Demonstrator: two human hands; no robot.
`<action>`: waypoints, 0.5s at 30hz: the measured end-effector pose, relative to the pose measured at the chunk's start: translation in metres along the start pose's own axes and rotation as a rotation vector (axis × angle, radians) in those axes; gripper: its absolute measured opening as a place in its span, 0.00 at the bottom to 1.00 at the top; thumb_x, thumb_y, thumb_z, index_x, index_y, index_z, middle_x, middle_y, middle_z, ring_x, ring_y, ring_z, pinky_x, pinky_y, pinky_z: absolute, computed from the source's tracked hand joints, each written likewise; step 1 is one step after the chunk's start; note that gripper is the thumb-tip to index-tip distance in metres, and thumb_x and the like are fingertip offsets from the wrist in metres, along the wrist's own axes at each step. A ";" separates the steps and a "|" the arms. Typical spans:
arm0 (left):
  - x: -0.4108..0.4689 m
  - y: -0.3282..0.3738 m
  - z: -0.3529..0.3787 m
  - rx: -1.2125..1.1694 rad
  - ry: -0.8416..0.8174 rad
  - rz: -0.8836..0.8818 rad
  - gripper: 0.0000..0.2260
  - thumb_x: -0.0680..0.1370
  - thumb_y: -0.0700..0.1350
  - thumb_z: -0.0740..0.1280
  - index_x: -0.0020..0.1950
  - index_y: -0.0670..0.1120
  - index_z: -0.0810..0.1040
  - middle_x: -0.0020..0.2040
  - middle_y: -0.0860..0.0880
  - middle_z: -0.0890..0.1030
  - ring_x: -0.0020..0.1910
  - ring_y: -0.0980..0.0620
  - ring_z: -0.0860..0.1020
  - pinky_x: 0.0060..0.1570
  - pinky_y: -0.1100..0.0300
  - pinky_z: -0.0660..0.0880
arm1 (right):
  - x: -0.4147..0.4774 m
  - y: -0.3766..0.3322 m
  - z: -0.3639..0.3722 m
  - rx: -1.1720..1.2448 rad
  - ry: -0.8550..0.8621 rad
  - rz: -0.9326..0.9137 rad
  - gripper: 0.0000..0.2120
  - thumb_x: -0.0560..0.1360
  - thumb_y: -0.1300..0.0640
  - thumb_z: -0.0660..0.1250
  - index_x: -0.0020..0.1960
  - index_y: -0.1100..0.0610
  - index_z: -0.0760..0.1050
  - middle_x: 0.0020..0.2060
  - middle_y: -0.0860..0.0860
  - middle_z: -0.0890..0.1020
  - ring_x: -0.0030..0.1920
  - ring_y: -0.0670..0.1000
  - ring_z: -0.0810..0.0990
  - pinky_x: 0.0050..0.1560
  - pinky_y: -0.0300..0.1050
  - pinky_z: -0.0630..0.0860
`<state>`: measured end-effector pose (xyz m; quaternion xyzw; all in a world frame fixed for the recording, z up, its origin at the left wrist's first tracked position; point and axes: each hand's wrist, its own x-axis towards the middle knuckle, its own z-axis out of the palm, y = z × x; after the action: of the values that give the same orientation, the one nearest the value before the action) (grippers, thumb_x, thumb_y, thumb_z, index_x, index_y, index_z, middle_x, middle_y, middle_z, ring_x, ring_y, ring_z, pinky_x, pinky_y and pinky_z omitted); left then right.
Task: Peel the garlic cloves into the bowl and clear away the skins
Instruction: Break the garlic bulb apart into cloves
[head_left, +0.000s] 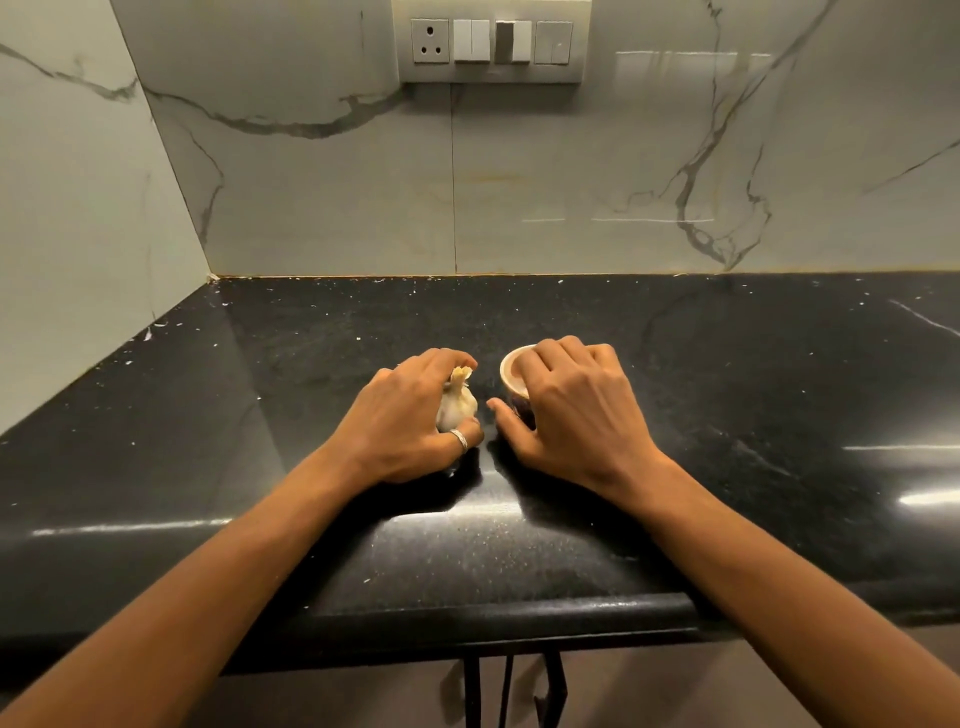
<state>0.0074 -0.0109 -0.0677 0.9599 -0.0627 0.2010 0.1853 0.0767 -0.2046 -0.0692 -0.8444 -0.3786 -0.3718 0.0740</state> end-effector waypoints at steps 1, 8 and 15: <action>0.000 0.001 0.000 0.005 0.002 -0.004 0.31 0.68 0.62 0.61 0.68 0.50 0.72 0.61 0.53 0.78 0.55 0.50 0.78 0.55 0.46 0.76 | 0.000 0.000 0.000 -0.002 -0.001 0.000 0.18 0.74 0.40 0.64 0.47 0.56 0.77 0.43 0.52 0.80 0.43 0.56 0.76 0.43 0.52 0.70; -0.002 0.005 -0.002 0.071 0.019 -0.056 0.29 0.66 0.64 0.59 0.62 0.51 0.69 0.56 0.54 0.72 0.48 0.53 0.73 0.52 0.49 0.72 | -0.001 -0.001 -0.001 0.001 -0.024 -0.023 0.13 0.74 0.45 0.65 0.44 0.56 0.76 0.41 0.52 0.81 0.42 0.56 0.77 0.42 0.51 0.70; -0.002 0.006 -0.005 0.021 -0.002 -0.079 0.29 0.64 0.64 0.58 0.61 0.52 0.68 0.55 0.54 0.72 0.47 0.51 0.73 0.51 0.50 0.72 | 0.000 -0.001 -0.002 -0.001 -0.035 0.000 0.10 0.72 0.50 0.68 0.38 0.55 0.74 0.35 0.53 0.79 0.36 0.57 0.77 0.38 0.48 0.69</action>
<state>0.0032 -0.0145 -0.0625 0.9637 -0.0229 0.1934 0.1828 0.0753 -0.2048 -0.0676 -0.8508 -0.3796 -0.3573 0.0670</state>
